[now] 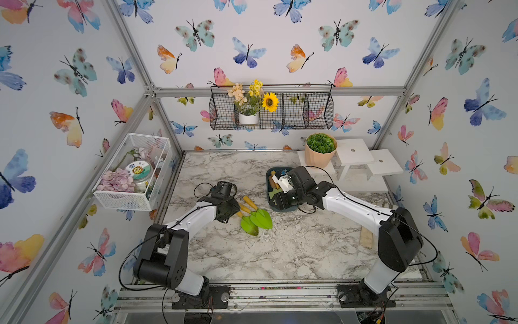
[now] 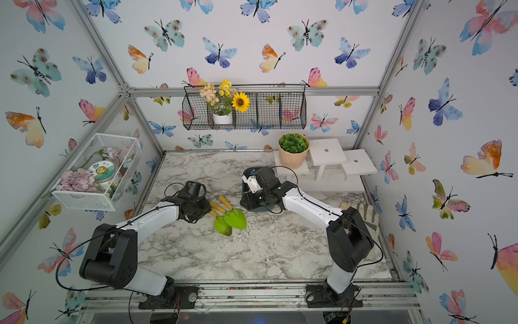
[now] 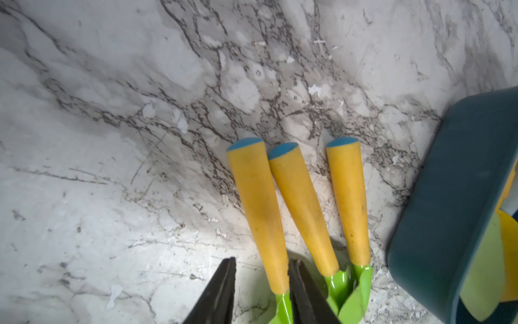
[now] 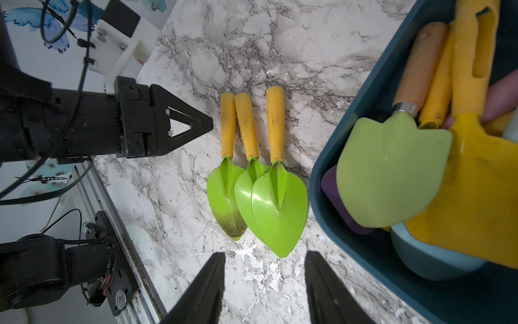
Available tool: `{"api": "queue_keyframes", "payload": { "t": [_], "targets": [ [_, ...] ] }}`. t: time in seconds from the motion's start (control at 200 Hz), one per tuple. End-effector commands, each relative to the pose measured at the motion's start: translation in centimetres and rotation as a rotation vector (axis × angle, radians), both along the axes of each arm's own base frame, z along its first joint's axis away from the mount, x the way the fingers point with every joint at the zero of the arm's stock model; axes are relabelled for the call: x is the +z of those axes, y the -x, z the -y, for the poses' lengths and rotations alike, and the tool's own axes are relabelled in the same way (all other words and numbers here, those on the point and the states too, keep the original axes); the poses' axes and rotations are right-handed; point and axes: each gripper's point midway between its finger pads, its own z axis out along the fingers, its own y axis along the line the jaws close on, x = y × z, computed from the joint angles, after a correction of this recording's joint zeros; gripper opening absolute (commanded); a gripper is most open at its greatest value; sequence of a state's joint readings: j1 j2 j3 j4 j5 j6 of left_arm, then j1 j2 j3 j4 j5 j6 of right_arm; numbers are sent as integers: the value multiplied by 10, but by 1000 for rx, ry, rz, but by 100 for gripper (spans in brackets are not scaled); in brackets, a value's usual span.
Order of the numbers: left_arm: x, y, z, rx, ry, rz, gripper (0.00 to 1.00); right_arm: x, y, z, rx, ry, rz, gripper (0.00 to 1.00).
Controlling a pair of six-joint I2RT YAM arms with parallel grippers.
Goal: Put the shovel into the storage box
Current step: Pick up the shovel from the center of the board.
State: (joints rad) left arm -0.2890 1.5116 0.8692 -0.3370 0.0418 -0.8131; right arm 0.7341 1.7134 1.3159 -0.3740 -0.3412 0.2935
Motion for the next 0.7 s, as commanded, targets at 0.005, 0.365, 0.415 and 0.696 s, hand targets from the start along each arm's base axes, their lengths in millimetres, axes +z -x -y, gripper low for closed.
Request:
{"api": "queue_keyframes", "payload": {
  "t": [0.005, 0.365, 0.415, 0.696],
  "targets": [
    [-4, -10, 5, -5, 14, 7, 38, -4, 3, 1, 11, 13, -2, 51],
    [-23, -14, 5, -21, -10, -28, 38, -7, 0, 2, 0, 22, -2, 51],
    [-26, -14, 6, -27, -11, -38, 38, -7, 0, 2, -2, 23, 0, 51],
    [-38, -10, 6, -41, -19, -66, 38, -7, -4, 3, -15, 36, 9, 50]
  ]
}}
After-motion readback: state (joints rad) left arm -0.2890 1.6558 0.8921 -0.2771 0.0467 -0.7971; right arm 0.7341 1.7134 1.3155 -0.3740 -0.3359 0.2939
